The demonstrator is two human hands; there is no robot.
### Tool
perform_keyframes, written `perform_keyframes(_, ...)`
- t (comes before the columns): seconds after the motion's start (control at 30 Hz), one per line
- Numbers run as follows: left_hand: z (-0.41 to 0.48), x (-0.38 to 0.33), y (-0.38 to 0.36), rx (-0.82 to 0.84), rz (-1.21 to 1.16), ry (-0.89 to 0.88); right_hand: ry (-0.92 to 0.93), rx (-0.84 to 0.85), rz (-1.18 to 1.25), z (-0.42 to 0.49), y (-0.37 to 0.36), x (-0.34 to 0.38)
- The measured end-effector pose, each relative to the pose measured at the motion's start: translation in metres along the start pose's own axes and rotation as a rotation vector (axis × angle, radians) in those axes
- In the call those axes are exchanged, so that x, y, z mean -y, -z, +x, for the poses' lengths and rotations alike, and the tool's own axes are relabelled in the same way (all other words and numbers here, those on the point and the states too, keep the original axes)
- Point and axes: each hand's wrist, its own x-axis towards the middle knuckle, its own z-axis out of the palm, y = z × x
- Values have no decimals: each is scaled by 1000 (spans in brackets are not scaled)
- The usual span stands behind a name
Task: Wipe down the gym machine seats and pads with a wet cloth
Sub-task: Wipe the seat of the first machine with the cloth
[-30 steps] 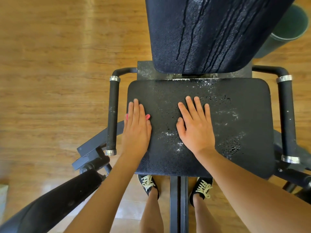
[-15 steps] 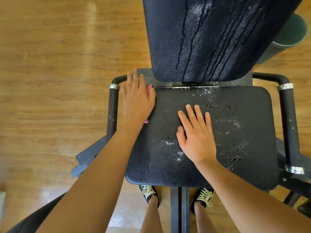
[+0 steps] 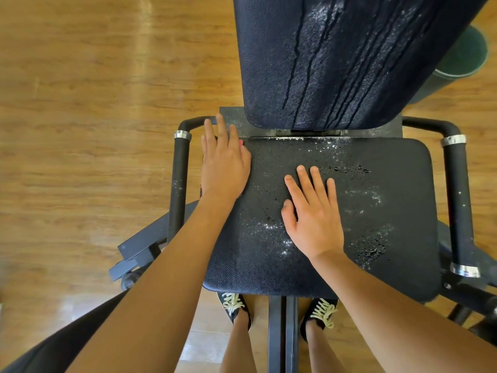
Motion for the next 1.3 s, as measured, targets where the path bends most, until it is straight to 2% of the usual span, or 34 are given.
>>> perform_keyframes(0.2,-39,1,-4,-8,13,-26,0,0,7,0,2,1)
perform_keyframes(0.33,-15,-6,-3,-13,-46,25,3,0,8,0,0,1)
perform_keyframes(0.53,10,-7,-2,31,-6,33,4,-14,10,0,0,1)
perform_keyframes(0.83,-59,-3,-1,63,23,-32,-4,3,26,0,2,3)
perform_keyframes(1.13,-10,-9,-3,29,9,36,1,3,11,1,3,2)
perform_keyframes(1.3,-28,-9,-4,11,-3,21,-1,9,19,1,4,3)
